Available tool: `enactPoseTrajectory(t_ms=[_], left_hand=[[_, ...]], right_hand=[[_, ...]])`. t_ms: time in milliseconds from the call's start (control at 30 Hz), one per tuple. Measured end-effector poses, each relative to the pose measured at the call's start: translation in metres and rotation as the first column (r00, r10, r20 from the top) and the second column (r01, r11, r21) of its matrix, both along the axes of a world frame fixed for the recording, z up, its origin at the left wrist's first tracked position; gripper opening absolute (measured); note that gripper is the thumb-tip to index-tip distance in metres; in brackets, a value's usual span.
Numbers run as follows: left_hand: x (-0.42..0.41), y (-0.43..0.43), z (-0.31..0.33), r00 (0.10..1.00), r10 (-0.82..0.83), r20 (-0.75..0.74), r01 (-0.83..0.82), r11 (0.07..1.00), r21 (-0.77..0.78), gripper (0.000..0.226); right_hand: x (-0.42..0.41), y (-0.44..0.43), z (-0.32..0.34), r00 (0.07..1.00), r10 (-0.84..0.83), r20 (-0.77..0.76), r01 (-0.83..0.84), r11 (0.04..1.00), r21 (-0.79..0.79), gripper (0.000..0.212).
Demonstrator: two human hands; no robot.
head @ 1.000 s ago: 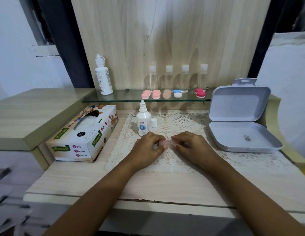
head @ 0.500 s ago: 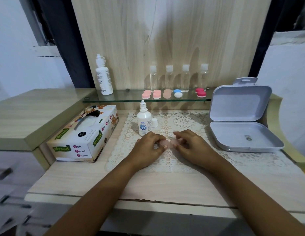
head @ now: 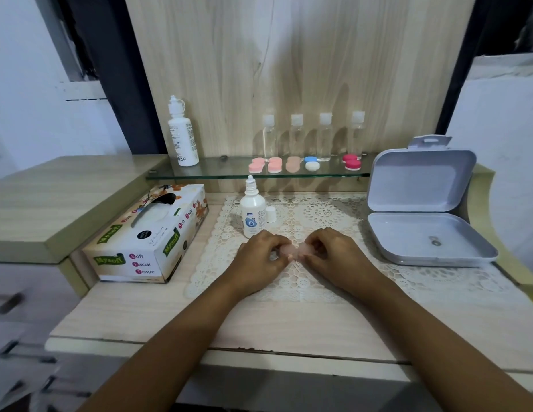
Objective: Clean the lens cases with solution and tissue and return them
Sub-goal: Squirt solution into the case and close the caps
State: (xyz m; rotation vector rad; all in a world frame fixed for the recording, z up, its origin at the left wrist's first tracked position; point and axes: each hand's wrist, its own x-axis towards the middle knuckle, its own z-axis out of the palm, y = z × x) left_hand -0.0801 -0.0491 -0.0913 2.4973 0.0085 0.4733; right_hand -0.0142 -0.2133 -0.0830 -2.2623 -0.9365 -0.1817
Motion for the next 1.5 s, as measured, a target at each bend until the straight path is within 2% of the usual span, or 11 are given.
enactPoseTrajectory(t_ms=[133,233,400,567,733,833,1033,1500], left_hand=[[-0.0009,0.0,0.0008,1.0,0.0,0.0,0.0,1.0,0.009,0.024],[-0.0008,-0.0001,0.0008,1.0,0.004,-0.002,-0.004,1.0,0.02,0.024],[0.0001,0.0003,0.0003,1.0,0.003,-0.003,-0.003,1.0,0.014,0.024],[-0.0012,-0.001,0.0016,1.0,0.003,0.001,-0.003,1.0,0.019,0.027],[-0.0012,-0.0011,0.0019,1.0,0.006,-0.001,-0.006,1.0,0.009,0.026],[-0.0016,-0.0013,0.0018,1.0,0.008,-0.002,-0.008,1.0,0.001,0.025],[-0.0023,-0.0022,0.0033,1.0,0.007,0.004,-0.007,1.0,0.003,0.024],[-0.0037,-0.0034,0.0068,1.0,0.003,-0.008,-0.003,1.0,-0.001,0.026]], right_hand=[[-0.0006,-0.0021,0.0036,0.997,0.066,-0.034,-0.066,0.998,-0.009,0.038],[0.0017,-0.0041,0.0068,0.993,0.115,-0.008,-0.115,0.993,-0.039,0.032],[0.0021,-0.0004,0.0054,0.999,0.036,0.015,-0.035,0.998,-0.043,0.025],[0.0029,0.0015,0.0017,1.0,-0.009,0.0,0.009,1.0,-0.016,0.029],[0.0025,-0.0022,0.0047,0.992,0.102,-0.08,-0.104,0.995,-0.013,0.039],[0.0048,-0.0051,0.0069,0.99,0.137,-0.041,-0.139,0.989,-0.043,0.033],[0.0054,-0.0049,0.0036,0.996,0.089,-0.005,-0.09,0.996,-0.014,0.023],[0.0058,-0.0045,0.0029,0.997,0.07,-0.015,-0.07,0.997,-0.01,0.023]])
